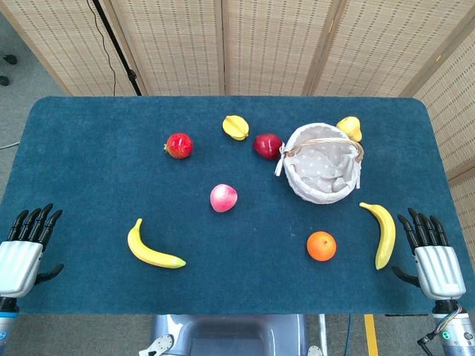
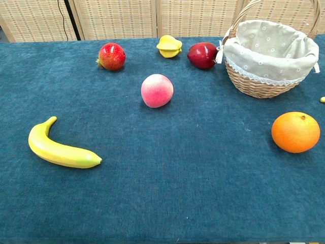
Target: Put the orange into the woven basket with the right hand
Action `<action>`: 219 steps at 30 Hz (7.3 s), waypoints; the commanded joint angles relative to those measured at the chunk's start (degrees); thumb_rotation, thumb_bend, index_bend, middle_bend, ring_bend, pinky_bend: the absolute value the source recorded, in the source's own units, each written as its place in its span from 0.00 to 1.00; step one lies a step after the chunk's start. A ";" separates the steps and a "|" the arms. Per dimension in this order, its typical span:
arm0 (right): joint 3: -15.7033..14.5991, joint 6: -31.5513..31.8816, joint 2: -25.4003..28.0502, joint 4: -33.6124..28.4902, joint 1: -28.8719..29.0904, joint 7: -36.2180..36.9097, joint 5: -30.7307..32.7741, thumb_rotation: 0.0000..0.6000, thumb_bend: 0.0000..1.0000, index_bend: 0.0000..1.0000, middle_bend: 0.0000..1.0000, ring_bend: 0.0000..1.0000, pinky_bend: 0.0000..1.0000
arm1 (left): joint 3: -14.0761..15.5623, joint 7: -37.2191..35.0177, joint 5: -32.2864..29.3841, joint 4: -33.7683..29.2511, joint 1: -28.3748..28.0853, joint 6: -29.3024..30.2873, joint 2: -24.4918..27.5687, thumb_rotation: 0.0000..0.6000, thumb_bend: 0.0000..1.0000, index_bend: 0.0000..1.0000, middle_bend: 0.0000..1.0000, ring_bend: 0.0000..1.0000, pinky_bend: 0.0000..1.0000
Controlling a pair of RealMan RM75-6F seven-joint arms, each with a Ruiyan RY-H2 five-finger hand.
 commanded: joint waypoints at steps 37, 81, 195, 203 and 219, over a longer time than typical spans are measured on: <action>-7.50 -6.07 -1.07 -5.95 2.87 -0.27 -11.48 1.00 0.00 0.09 0.01 0.00 0.00 | -0.63 -2.59 -2.26 1.00 -0.65 -1.75 0.32 1.00 0.07 0.00 0.00 0.00 0.00; 0.05 -19.86 -17.65 9.84 16.41 9.20 -1.18 1.00 0.38 0.69 0.60 0.66 0.71 | -1.13 -4.22 -3.57 1.37 -0.88 -2.08 0.76 1.00 0.07 0.00 0.00 0.00 0.00; -0.02 -7.46 5.04 -5.56 10.48 -5.10 7.35 1.00 0.05 0.33 0.17 0.17 0.16 | -1.08 -5.81 -5.56 2.60 -1.94 -4.27 0.63 1.00 0.07 0.00 0.00 0.00 0.00; 0.79 -7.78 0.26 5.47 8.93 1.12 10.00 1.00 0.05 0.33 0.17 0.17 0.16 | -0.40 -5.29 -4.21 2.22 -1.85 -4.09 0.45 1.00 0.07 0.00 0.00 0.00 0.00; 2.69 -6.48 -3.77 13.57 8.25 6.81 9.35 1.00 0.05 0.33 0.17 0.17 0.16 | 0.22 -3.83 -2.59 1.34 -1.56 -3.34 0.33 1.00 0.07 0.00 0.00 0.00 0.00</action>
